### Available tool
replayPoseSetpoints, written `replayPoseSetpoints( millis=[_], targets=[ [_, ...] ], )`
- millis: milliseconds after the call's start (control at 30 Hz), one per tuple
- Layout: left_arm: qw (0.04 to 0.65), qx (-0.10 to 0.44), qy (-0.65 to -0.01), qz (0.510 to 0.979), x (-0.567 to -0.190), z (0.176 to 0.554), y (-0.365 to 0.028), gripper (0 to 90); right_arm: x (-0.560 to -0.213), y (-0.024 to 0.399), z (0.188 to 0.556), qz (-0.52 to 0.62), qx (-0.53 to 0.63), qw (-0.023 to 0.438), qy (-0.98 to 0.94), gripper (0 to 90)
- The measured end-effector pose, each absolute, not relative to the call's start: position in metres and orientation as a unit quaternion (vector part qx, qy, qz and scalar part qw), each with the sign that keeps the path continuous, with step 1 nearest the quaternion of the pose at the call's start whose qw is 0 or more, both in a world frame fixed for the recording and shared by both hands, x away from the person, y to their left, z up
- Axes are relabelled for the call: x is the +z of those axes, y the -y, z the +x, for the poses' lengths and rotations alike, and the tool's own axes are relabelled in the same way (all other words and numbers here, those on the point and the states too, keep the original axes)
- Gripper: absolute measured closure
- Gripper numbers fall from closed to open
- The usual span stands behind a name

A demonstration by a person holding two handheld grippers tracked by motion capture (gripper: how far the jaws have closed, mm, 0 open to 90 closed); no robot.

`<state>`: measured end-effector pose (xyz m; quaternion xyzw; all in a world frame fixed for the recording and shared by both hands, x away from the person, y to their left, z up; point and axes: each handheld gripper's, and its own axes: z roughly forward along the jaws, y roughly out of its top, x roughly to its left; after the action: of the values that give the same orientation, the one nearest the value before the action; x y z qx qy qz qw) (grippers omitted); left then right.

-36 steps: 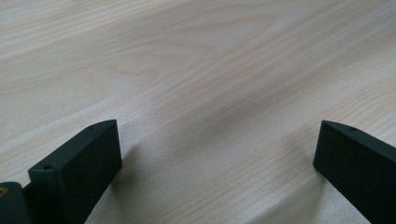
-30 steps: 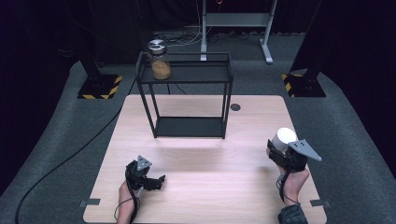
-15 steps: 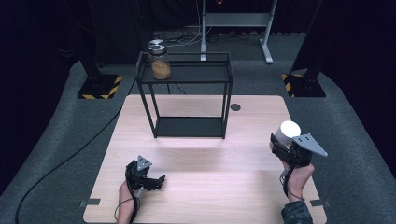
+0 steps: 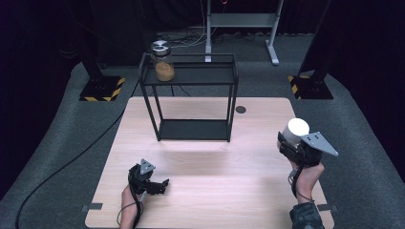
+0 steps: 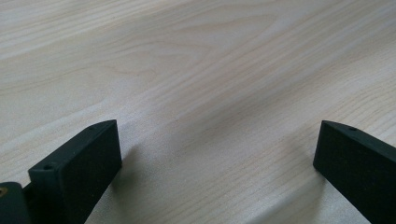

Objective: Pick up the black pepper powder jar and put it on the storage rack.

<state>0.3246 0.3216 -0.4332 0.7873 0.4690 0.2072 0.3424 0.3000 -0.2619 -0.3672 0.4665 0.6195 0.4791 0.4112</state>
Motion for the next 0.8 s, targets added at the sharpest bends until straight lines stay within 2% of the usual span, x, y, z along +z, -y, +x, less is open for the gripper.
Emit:
replayPoseSetpoints(
  millis=[800],
  targets=[
    [0.342, 0.208, -0.468, 0.788, -0.433, 0.324, -0.321, 0.3, -0.337, 0.25, 0.307, 0.434, 0.49, 0.415, -0.632, 29.6]
  ],
)
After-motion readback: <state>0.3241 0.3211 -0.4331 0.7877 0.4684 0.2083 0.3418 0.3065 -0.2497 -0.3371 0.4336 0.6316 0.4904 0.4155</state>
